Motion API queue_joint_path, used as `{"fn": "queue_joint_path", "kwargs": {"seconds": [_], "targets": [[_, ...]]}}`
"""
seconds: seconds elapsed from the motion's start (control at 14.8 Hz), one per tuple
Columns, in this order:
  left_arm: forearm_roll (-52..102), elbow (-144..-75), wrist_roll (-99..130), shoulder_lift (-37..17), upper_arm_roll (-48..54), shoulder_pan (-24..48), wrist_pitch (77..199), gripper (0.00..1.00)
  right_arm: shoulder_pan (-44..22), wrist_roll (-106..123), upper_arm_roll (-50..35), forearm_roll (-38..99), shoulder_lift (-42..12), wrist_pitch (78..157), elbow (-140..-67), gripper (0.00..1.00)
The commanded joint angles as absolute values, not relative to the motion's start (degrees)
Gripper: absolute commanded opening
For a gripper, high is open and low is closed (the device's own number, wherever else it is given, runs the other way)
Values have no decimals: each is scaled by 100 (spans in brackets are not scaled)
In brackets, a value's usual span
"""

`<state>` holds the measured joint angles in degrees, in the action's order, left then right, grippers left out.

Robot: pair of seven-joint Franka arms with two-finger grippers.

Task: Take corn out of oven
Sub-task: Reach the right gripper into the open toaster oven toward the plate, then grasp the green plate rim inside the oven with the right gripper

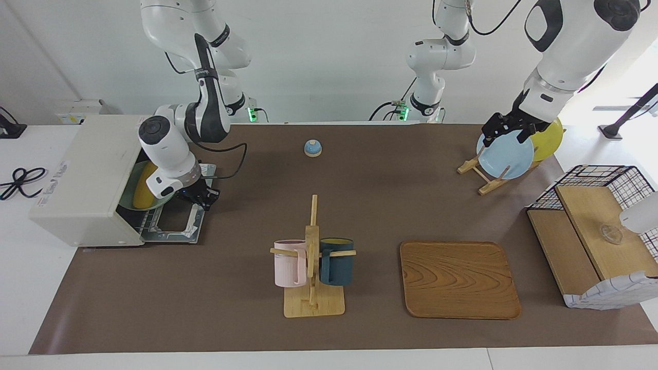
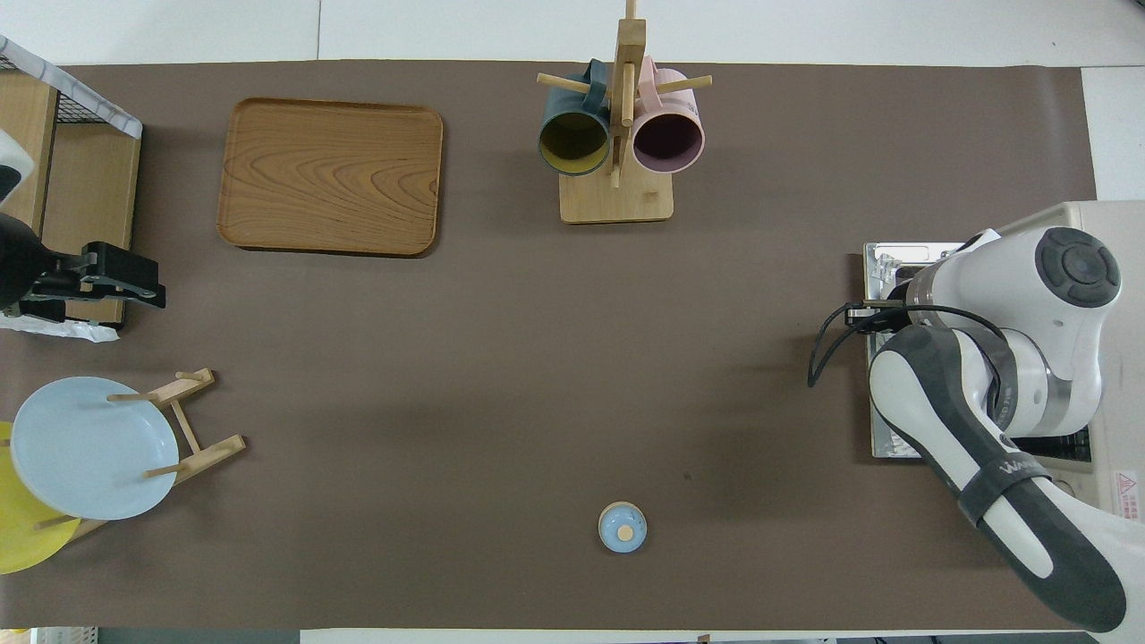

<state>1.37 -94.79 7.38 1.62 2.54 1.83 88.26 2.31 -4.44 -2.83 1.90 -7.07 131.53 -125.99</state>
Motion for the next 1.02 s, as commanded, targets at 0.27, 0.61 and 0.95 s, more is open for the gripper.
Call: {"fn": "queue_joint_path", "kwargs": {"seconds": [0.27, 0.61, 0.95], "targets": [[26, -9466, 721, 185, 290, 132, 8815, 100, 166, -518, -211, -366, -387, 11575, -11804, 74], [26, -9475, 721, 185, 290, 132, 8815, 100, 605, -624, -193, -492, -343, 11303, -11856, 64], [26, -9475, 721, 185, 290, 123, 8815, 100, 791, -642, -193, -492, -238, 11346, -12137, 62]]}}
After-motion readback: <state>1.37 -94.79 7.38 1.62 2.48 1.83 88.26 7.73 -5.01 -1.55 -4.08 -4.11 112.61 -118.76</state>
